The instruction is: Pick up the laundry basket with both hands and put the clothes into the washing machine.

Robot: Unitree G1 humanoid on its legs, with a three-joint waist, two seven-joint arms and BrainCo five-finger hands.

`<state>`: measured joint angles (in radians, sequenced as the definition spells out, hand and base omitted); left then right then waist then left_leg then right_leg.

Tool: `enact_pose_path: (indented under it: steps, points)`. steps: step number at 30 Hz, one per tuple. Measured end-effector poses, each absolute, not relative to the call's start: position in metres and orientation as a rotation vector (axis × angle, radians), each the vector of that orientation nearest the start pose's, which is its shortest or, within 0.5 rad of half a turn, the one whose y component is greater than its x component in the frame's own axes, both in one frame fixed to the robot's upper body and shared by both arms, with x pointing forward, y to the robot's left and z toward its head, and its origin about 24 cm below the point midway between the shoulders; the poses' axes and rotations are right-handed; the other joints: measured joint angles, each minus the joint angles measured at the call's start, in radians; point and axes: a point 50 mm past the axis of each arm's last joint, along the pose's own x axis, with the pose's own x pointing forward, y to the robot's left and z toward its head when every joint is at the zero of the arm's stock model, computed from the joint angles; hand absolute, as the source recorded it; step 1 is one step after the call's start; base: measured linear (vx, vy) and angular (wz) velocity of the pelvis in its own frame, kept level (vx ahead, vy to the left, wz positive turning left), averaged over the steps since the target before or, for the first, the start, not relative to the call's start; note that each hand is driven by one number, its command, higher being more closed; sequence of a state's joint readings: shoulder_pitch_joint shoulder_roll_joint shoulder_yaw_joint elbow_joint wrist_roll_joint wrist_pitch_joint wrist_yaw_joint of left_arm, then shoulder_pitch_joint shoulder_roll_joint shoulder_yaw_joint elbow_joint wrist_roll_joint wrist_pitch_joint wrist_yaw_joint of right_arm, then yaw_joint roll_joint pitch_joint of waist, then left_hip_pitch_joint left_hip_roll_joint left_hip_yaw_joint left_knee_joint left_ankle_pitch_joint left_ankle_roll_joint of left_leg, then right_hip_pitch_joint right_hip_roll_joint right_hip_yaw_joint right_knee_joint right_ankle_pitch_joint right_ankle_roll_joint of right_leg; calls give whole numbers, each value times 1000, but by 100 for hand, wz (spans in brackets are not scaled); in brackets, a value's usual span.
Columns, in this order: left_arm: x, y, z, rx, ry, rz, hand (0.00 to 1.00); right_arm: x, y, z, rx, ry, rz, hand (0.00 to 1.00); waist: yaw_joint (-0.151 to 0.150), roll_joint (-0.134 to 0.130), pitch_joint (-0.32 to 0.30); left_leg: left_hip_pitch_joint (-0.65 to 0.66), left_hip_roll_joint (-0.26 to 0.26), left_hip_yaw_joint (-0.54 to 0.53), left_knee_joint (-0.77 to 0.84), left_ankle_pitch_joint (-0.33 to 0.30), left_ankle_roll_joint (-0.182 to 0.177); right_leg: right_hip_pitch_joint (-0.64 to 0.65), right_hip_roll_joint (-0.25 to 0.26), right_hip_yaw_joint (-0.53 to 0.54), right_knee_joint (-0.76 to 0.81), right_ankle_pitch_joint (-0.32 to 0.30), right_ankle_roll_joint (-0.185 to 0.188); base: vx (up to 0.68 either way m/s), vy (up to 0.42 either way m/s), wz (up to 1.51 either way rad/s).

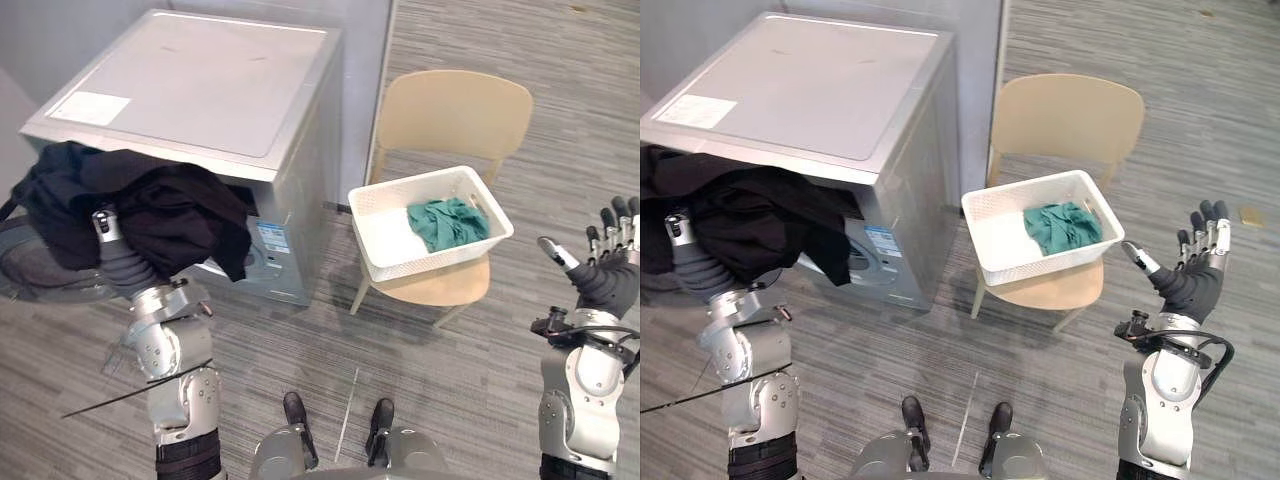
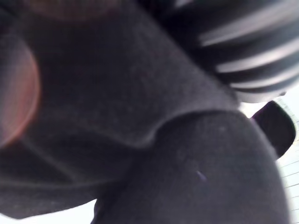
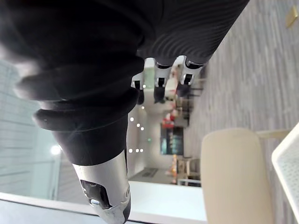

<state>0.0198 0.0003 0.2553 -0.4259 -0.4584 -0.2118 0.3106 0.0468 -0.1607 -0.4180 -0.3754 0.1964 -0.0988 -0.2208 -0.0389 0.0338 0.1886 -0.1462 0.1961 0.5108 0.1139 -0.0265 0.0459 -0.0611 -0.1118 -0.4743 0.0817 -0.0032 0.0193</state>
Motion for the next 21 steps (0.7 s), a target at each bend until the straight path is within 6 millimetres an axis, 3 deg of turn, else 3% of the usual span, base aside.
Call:
enact_pose_path:
  steps: [2,3,5,6,7,8,9,11,14,15,16,17,18,19,21]
  points:
    - [208,230,135,-484,-576,525,100,208,-278,151,-44,-521,-583,0,-4,29,-18,-32,61,86,81,8,27,4,-4,-60,26,-9,-7,97,62,76]
    - [205,229,130,-496,-555,539,100,206,-281,152,-49,-524,-604,0,-4,34,-27,-40,46,54,80,29,-1,7,-11,-83,56,-29,-3,61,47,78]
    - [201,228,122,-504,-526,556,100,203,-287,152,-53,-527,-635,0,-6,28,-36,-39,21,33,38,11,-2,25,-51,-145,75,-55,9,55,78,112]
    - [199,228,119,-498,-511,556,100,200,-290,149,-52,-517,-657,0,-8,12,-41,-43,34,86,92,-17,25,35,-75,-198,61,-54,11,59,72,121]
    - [199,226,118,-499,-501,553,100,199,-291,147,-52,-507,-667,0,-7,13,-42,-57,61,97,155,-34,45,43,-76,-217,64,-52,14,77,86,105]
    - [196,225,113,-496,-477,553,100,200,-293,139,-44,-469,-678,0,-4,20,-45,-69,101,92,213,-50,9,61,-73,-250,71,-53,16,47,59,72]
    - [196,223,110,-500,-463,552,100,201,-293,136,-38,-450,-683,0,-6,27,-50,-74,99,77,208,-56,-29,68,-70,-263,75,-54,17,19,152,96]
    - [195,217,103,-495,-415,523,100,199,-290,122,8,-403,-705,0,-12,-2,-71,-87,29,19,158,-61,-32,74,-107,-268,73,-46,29,-1,214,98]
    - [194,213,86,-492,-333,513,100,201,-286,117,43,-385,-704,0,-1,-3,-70,-82,-29,4,161,-78,-9,72,-179,-266,141,-45,39,20,263,54]
    - [196,207,80,-496,-299,487,100,199,-286,113,34,-364,-714,0,-5,-4,-67,-66,-66,-20,159,-90,8,72,-230,-261,228,-51,43,40,288,67]
    - [198,201,78,-499,-280,455,100,195,-288,109,23,-341,-724,0,-11,-6,-62,-47,-96,-45,152,-97,20,66,-276,-235,318,-53,21,58,295,90]
    - [199,196,78,-503,-272,427,100,191,-289,104,15,-319,-733,0,-25,-14,-55,-27,-126,-74,139,-105,32,32,-311,-159,429,-49,-83,66,296,118]
    - [202,189,76,-507,-259,388,100,185,-289,97,15,-286,-745,0,-52,-11,-48,-13,-148,-125,122,-107,38,-40,-286,29,558,-79,-116,73,241,130]
    - [204,186,73,-506,-240,372,100,180,-288,91,22,-260,-753,0,-66,-9,-45,-1,-160,-157,92,-107,38,-83,-218,170,619,-118,-56,88,208,136]
    - [206,183,64,-494,-192,353,100,170,-289,81,26,-214,-769,0,-101,-26,-34,57,-200,-196,-21,-99,25,-136,-70,313,654,-188,0,137,98,118]
